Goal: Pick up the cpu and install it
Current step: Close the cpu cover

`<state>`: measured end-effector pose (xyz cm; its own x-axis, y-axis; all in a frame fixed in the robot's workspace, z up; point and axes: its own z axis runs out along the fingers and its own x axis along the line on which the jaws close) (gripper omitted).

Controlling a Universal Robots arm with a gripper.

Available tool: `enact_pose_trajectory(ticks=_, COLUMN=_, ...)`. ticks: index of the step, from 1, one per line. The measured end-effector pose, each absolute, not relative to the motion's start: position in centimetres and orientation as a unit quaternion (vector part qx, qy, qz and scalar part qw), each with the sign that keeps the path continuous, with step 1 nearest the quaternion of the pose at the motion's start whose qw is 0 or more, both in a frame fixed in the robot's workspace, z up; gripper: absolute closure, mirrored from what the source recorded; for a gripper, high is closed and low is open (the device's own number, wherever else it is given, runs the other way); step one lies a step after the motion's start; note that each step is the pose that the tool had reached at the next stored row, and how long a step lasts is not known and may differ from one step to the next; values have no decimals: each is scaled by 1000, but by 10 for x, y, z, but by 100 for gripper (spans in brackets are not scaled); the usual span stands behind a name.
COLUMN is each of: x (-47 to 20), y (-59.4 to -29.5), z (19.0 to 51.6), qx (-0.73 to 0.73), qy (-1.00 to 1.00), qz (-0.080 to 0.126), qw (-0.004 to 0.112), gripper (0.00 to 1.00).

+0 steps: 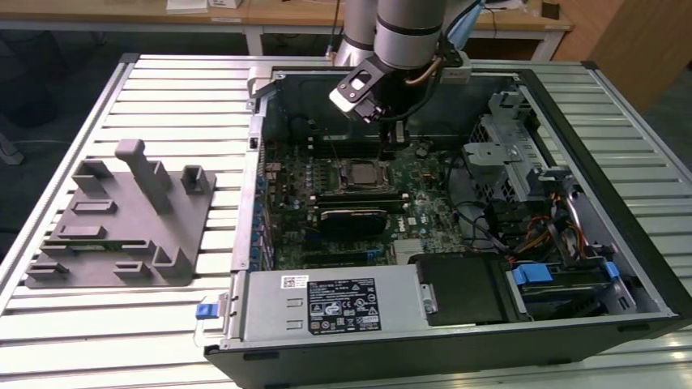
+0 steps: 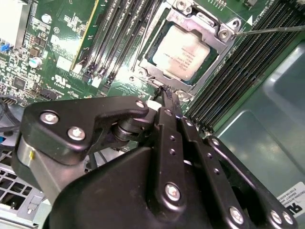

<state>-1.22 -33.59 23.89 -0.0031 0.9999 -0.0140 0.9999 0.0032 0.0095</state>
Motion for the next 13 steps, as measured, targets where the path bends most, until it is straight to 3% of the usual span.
enact_pose_trajectory(ticks=13, x=-24, y=-336, z=235, qx=706, qy=708, qz=-2, qw=8, gripper=89)
